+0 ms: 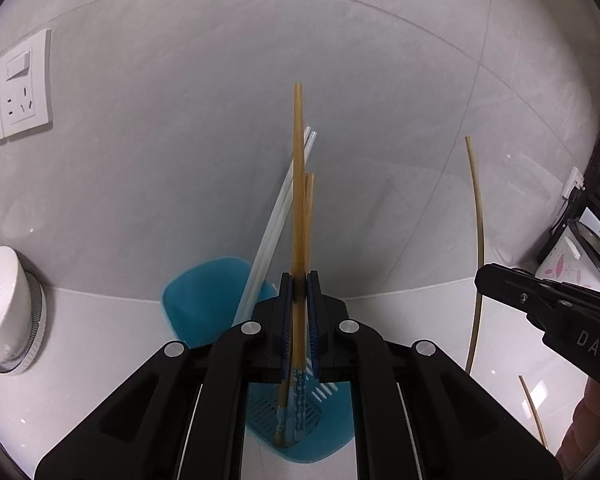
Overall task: Organize utensils
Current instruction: 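Lower the left tool's chopstick into the blue holder and open the left tool, then lower the right tool's chopstick into the blue holder and open the right tool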
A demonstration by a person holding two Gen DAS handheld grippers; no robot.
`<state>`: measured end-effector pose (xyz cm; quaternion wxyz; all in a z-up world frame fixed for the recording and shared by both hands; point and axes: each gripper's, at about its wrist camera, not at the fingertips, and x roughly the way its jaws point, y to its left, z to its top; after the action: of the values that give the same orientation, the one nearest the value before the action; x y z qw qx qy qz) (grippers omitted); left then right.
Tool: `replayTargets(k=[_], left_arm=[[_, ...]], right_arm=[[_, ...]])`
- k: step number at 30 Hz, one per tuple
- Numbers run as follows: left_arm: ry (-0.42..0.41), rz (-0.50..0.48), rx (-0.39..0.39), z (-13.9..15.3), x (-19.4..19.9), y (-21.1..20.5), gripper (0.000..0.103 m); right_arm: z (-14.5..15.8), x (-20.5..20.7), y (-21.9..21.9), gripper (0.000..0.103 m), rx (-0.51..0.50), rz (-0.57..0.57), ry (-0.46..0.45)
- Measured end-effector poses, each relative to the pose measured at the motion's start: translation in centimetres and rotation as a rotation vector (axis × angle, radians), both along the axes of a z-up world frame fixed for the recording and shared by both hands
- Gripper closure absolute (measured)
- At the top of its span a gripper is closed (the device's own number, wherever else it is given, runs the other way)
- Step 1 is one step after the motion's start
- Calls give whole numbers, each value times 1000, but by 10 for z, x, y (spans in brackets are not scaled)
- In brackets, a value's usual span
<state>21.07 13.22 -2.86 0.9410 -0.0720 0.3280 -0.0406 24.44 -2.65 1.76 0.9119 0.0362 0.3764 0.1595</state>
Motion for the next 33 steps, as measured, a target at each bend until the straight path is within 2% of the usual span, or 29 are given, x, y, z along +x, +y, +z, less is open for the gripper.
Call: replayTargets(k=[2, 4, 8, 10, 12, 14, 18, 26, 33], left_arm=[[25, 1, -24, 2, -1, 2, 84], [29, 22, -21, 7, -8, 8, 58], [53, 59, -9, 15, -17, 18, 41], [64, 86, 8, 18, -20, 23, 23], [79, 112, 18, 20, -24, 27, 19], [91, 132, 17, 21, -28, 32, 10], [112, 145, 13, 17, -31, 47, 6], [146, 180, 33, 11, -37, 65, 6], [158, 197, 24, 9, -37, 77, 6]], right_arm=[[0, 0, 2, 100, -4, 6, 1], [1, -1, 4, 99, -6, 13, -1], [2, 0, 8, 99, -2, 26, -8], [4, 2, 12, 99, -1, 35, -13], [5, 4, 18, 99, -1, 46, -16], [7, 6, 24, 99, 1, 56, -23], [10, 9, 35, 99, 26, 78, -35], [10, 16, 51, 99, 85, 65, -79], [-1, 13, 67, 99, 115, 84, -125]])
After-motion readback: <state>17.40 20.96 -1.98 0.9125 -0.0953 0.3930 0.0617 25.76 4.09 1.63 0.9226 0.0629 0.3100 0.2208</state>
